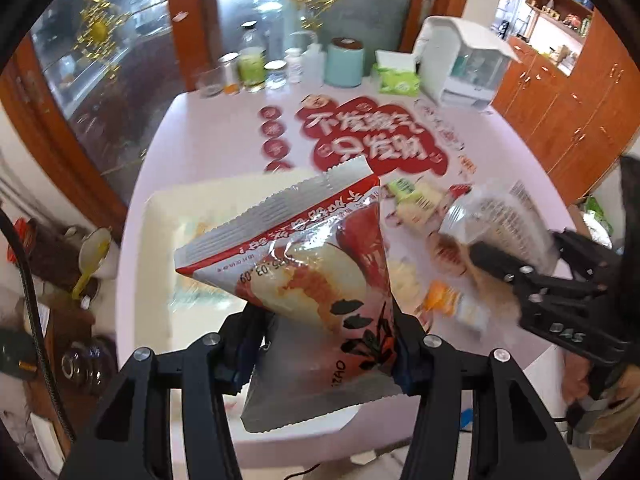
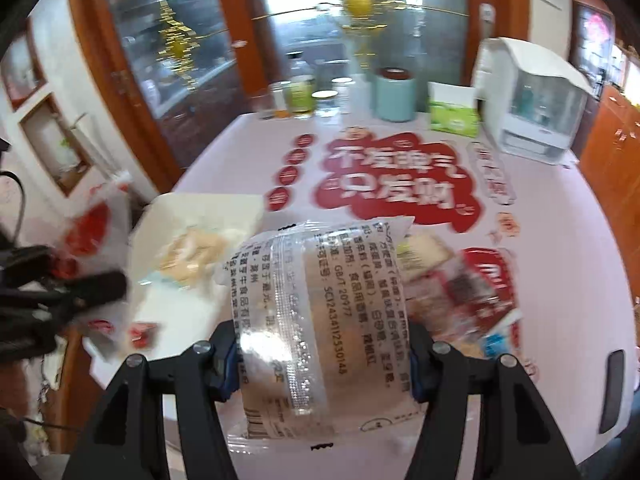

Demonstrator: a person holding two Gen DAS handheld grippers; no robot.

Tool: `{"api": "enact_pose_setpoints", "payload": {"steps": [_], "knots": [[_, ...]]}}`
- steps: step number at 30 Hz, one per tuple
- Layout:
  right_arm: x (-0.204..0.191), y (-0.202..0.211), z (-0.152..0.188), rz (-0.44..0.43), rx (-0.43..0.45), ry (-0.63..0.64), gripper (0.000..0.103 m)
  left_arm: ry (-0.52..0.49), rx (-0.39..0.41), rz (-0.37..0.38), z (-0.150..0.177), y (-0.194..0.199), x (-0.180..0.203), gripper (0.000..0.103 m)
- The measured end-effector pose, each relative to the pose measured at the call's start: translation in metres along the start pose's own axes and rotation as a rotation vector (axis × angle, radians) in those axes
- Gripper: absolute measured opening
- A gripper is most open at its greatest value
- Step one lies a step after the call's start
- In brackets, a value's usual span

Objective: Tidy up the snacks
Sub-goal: 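Carry both packets over the white tray and open both tools to release them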

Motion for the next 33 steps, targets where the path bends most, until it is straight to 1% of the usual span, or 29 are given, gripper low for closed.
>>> {"api": "enact_pose_setpoints", "payload": {"steps": [2, 6, 11, 13, 16, 19, 25, 33], "knots": [[-0.028, 0.004, 0.004, -0.017, 0.002, 0.028, 0.061, 0.014, -0.003, -0.016, 0.014, 0.001, -0.015, 0.052], [-0.071, 0.010, 0.012, -0.016, 0.010, 0.079, 0.062, 0.026, 0.021, -0.090, 0.037, 0.006, -0.046, 0.052], [-0.113, 0.017, 0.016, -0.019, 0.017, 0.120, 0.062, 0.025, 0.057, -0.125, 0.047, 0.017, -0.065, 0.052], [-0.126, 0.020, 0.016, -0.011, 0.030, 0.133, 0.062, 0.024, 0.080, -0.147, 0.047, 0.020, -0.073, 0.052], [-0.140, 0.022, 0.014, -0.002, 0.042, 0.145, 0.063, 0.026, 0.100, -0.151, 0.046, 0.020, -0.082, 0.052], [-0.149, 0.019, 0.011, 0.021, 0.038, 0.148, 0.063, 0.032, 0.106, -0.167, 0.045, 0.016, -0.090, 0.052], [-0.156, 0.009, 0.002, 0.054, 0.028, 0.132, 0.064, 0.040, 0.064, -0.129, 0.042, -0.007, -0.100, 0.052], [-0.149, -0.013, -0.021, 0.085, -0.006, 0.058, 0.065, 0.015, 0.034, -0.106, 0.039, -0.025, -0.098, 0.053]]}}
Point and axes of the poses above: each gripper's, at about its wrist camera, not at the fingertips, and y roughly against the way its jaws point, x to its right, z to its underside, the point moved 9 cm from there along -y, roughly the way its jaws point, and after that the axes turned 10 degrees about -x, right-handed, at the moved point
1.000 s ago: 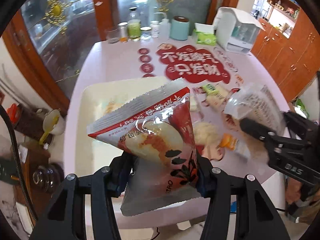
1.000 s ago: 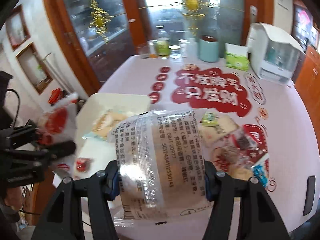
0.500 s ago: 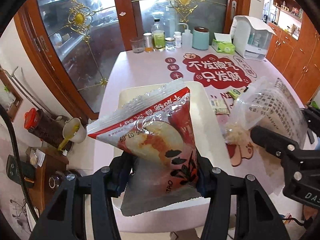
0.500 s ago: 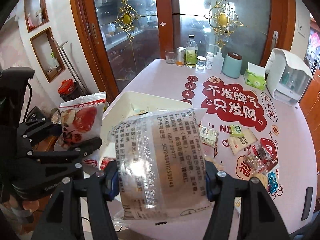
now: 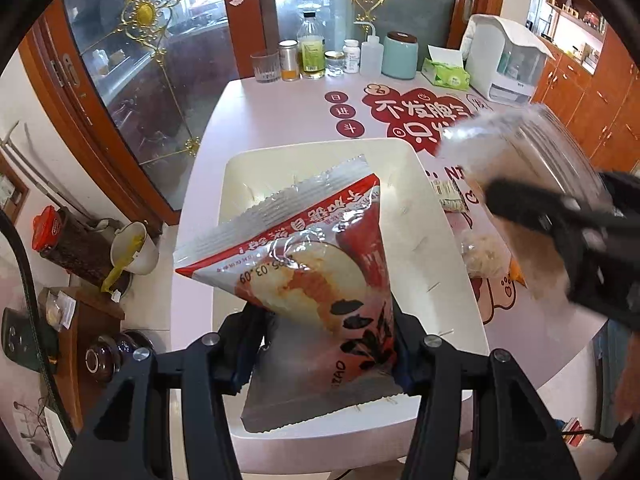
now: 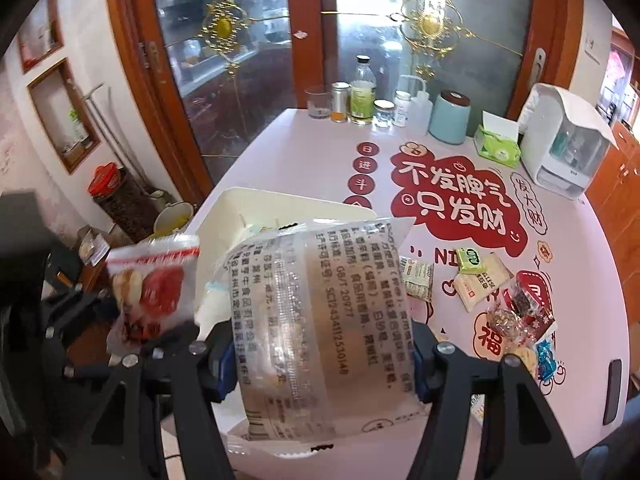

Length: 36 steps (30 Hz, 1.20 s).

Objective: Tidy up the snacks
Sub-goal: 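Carry both packets over the white tray and open both tools to release them, then move both open tools back toward the snacks on the table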

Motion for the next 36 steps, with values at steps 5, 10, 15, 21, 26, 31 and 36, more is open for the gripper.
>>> {"api": "enact_pose_setpoints", "payload": {"steps": [5, 10, 15, 21, 26, 31, 36], "knots": [[-0.002, -0.014, -0.014, -0.010, -0.022, -0.027, 0.068, -0.011, -0.015, 0.001, -0.002, -0.010, 0.001, 0.053], [-0.010, -0.030, -0.021, -0.017, -0.053, -0.009, 0.073, 0.027, -0.037, 0.020, -0.003, -0.018, -0.007, 0.066], [-0.018, -0.039, -0.017, -0.048, -0.059, 0.002, 0.079, 0.059, -0.046, 0.034, -0.002, -0.022, -0.014, 0.089], [-0.018, -0.031, -0.025, -0.047, 0.017, -0.013, 0.081, 0.040, -0.064, 0.024, 0.001, -0.026, -0.010, 0.089], [-0.012, -0.021, -0.028, -0.014, 0.060, -0.012, 0.081, 0.028, -0.052, 0.011, 0.000, -0.022, -0.009, 0.089], [-0.007, -0.022, -0.016, -0.030, 0.038, -0.028, 0.081, 0.025, -0.063, 0.002, 0.000, -0.025, -0.008, 0.089], [-0.008, -0.021, 0.002, -0.020, 0.020, 0.003, 0.081, 0.016, -0.093, 0.009, 0.002, -0.031, -0.004, 0.089]]}}
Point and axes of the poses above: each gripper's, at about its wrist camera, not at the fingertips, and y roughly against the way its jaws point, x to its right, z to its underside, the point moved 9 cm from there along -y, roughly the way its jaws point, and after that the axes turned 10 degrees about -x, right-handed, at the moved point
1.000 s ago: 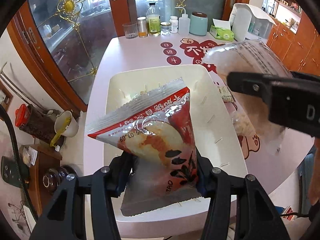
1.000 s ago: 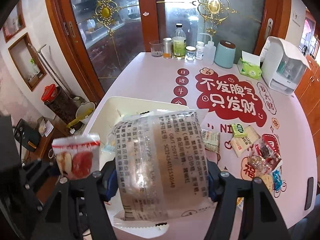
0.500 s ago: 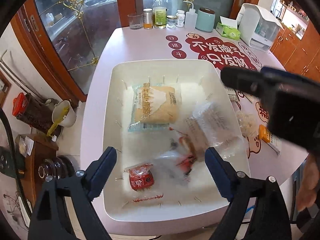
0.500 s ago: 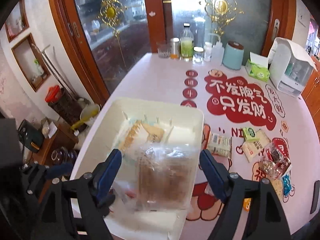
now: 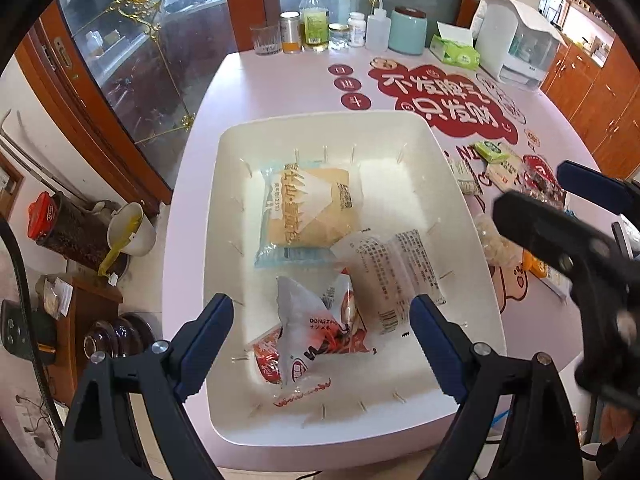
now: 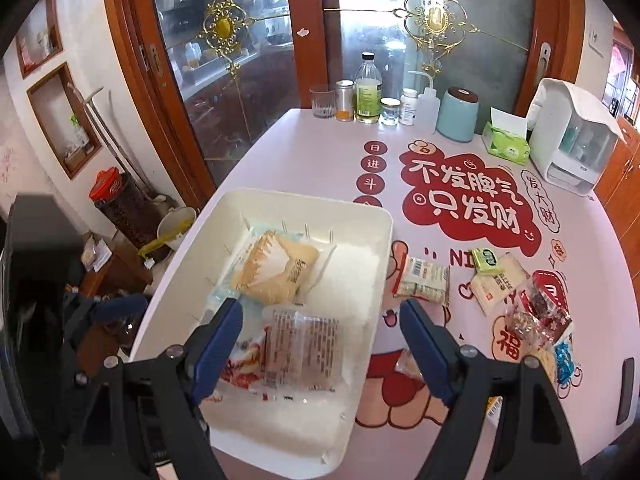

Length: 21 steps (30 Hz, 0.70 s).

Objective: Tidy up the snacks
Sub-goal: 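Move both open tools back toward the snacks on the table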

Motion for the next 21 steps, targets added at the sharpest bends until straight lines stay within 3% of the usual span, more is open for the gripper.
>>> {"api": "enact_pose_setpoints", "payload": {"steps": [10, 21], "knots": [[0.029, 0.017, 0.021, 0.030, 0.023, -0.047, 0.081, -0.036, -0.014, 0.010, -0.006, -0.002, 0.019, 0.089], [0.100, 0.031, 0.050, 0.064, 0.021, -0.214, 0.081, -0.249, 0.030, -0.032, -0.019, 0.011, 0.100, 0.089]]}}
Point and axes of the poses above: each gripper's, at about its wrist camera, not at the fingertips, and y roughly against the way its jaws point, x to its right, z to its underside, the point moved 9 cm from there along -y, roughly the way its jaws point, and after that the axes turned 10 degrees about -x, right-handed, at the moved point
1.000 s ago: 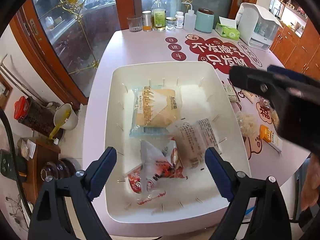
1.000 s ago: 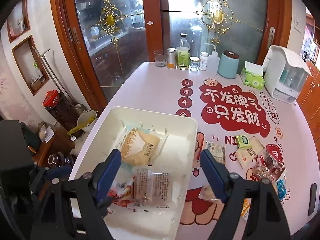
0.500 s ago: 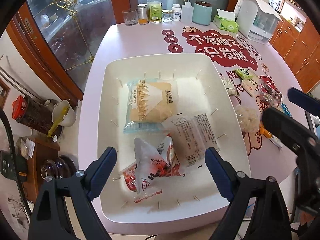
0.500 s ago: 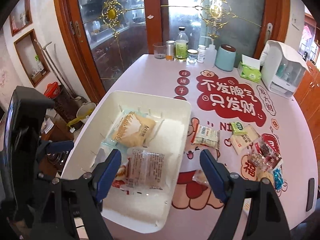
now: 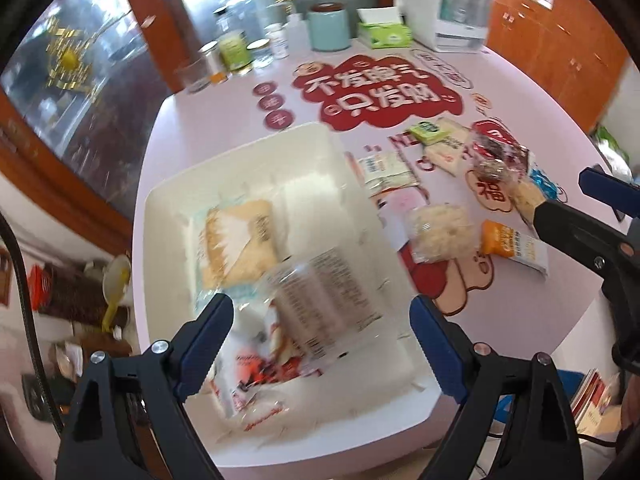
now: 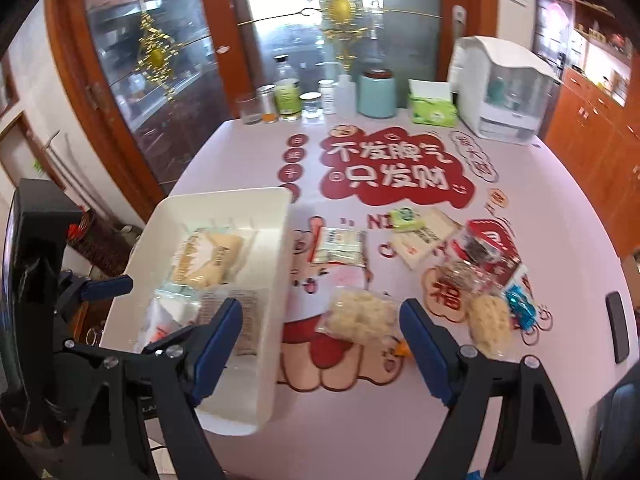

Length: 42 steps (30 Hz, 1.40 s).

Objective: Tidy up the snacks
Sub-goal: 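Move both open tools back toward the snacks on the table, then grasp the puffed rice cake bag with the left tool while the right tool grasps the blue snack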

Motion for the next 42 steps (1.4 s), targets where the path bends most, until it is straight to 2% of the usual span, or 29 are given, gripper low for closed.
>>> {"api": "enact_pose_setpoints", "payload": {"steps": [8, 12, 18, 25, 31, 33, 38, 42], "knots": [[0.064, 0.015, 0.008, 0.028, 0.039, -0.072, 0.081, -0.088, 0.038, 0.013, -0.031, 0.014, 0.056, 0.089], [0.108, 0.009, 0.019, 0.048, 0.023, -0.130, 0.081, -0.123, 0.043, 0.006, -0.045, 0.014, 0.082, 0.089], [0.168, 0.002, 0.031, 0.072, -0.003, -0.214, 0.081, -0.148, 0.035, 0.007, -0.068, 0.005, 0.112, 0.089], [0.231, 0.001, 0.025, 0.100, 0.005, -0.278, 0.081, -0.153, 0.029, -0.009, -0.108, -0.012, 0.138, 0.089], [0.278, -0.020, 0.020, 0.109, -0.024, -0.288, 0.081, -0.120, -0.036, 0.024, -0.146, -0.049, 0.159, 0.089], [0.291, -0.034, 0.021, 0.101, -0.050, -0.284, 0.081, -0.113, -0.088, 0.047, -0.156, -0.072, 0.171, 0.089], [0.315, -0.079, 0.029, 0.081, -0.144, -0.259, 0.081, -0.084, -0.204, 0.126, -0.155, -0.109, 0.201, 0.089], [0.320, -0.115, 0.035, 0.056, -0.220, -0.192, 0.081, -0.111, -0.277, 0.207, -0.141, -0.122, 0.242, 0.089]]}}
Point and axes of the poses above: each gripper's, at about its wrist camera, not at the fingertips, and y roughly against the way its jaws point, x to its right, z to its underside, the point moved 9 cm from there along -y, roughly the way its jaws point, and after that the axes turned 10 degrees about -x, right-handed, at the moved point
